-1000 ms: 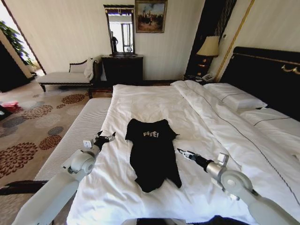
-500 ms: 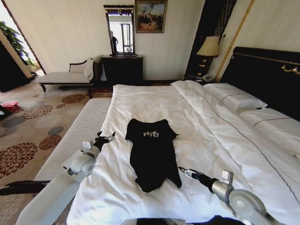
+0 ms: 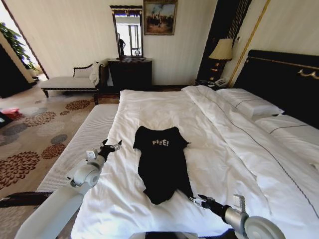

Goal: Fold the clothes on the bed.

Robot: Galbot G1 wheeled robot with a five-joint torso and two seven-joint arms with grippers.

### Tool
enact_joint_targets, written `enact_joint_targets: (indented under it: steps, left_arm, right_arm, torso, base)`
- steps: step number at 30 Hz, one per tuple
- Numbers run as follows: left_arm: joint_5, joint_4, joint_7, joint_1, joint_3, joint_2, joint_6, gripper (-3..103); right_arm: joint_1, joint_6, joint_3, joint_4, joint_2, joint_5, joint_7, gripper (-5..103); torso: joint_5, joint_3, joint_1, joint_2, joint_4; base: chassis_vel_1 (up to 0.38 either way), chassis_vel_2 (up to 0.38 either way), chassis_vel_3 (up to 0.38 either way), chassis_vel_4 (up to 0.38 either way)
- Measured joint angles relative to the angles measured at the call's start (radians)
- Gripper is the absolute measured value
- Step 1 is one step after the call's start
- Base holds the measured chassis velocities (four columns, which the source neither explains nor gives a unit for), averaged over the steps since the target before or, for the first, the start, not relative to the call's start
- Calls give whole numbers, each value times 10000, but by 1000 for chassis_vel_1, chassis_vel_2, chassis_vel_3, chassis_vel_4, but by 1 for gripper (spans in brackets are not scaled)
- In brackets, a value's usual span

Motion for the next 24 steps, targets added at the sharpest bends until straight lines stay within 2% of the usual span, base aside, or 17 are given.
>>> enact_joint_targets:
  steps: [3,5,6,8,9,12,14,16,17,20,22,23,24]
  left_arm:
    - [0,16,0,0,0,-50,0,100]
    - [17,-2,-2,16,30,-118,0,100]
    - [23,-14,-4,29,35,-136,0,100]
    - [32,-28,-13,66,34,-153,0,100]
    - [32,-28,-13,66,34,-153,0,100]
    - [21,-28,-22,116,-56,-155,0,100]
    - [14,-28,-23,118,-66,-154,0,100]
    - [-91,-114,-47,168,-101,-125,38,100]
    - [-91,-114,-47,168,-101,-125,38,100]
    - [-174,-230,-58,318,-93,-80,99,100]
    - [-200,-252,-59,343,-91,-70,114,100]
    - [-449,-426,-45,519,-97,51,223,100]
    - [-668,-550,68,687,-149,166,303,100]
  right_arm:
    - [188,9,-120,27,34,-12,5,93]
    - [353,20,-231,-22,36,-44,23,83]
    - [392,23,-257,-52,37,-51,28,83]
    - [448,28,-308,-101,41,-54,39,73]
    - [448,28,-308,-101,41,-54,39,73]
    - [454,29,-429,-154,76,-125,47,57]
    - [452,30,-439,-157,78,-135,47,57]
    - [449,41,-482,-157,110,-172,47,46]
    - [449,41,-482,-157,110,-172,47,46]
    - [421,63,-476,-88,148,-181,46,30]
    - [413,70,-472,-81,152,-187,45,30]
    - [398,97,-451,-75,165,-220,42,19]
    - [396,116,-435,-83,168,-238,41,14]
  torso:
    - [0,0,0,-1,1]
    - [-1,0,1,-1,1]
    - [-1,0,1,0,1]
    - [0,0,0,-1,0]
    - [0,0,0,-1,0]
    - [0,0,0,0,1]
    - [0,0,0,-1,0]
    - [0,0,0,0,0]
    - [0,0,0,0,0]
    - [0,0,1,0,0]
    - [0,0,0,0,0]
    - [-1,0,0,-1,-2]
    - [-1,0,0,-1,-2]
  base:
    - [0,0,0,0]
    - [0,0,0,0]
    - [0,0,0,0]
    - [0,0,0,0]
    - [0,0,0,0]
    - [0,0,0,0]
    - [0,0,0,0]
    - [0,0,0,0]
    - [0,0,0,0]
    - [0,0,0,0]
    - [0,0,0,0]
    - [0,0,0,0]
    - [0,0,0,0]
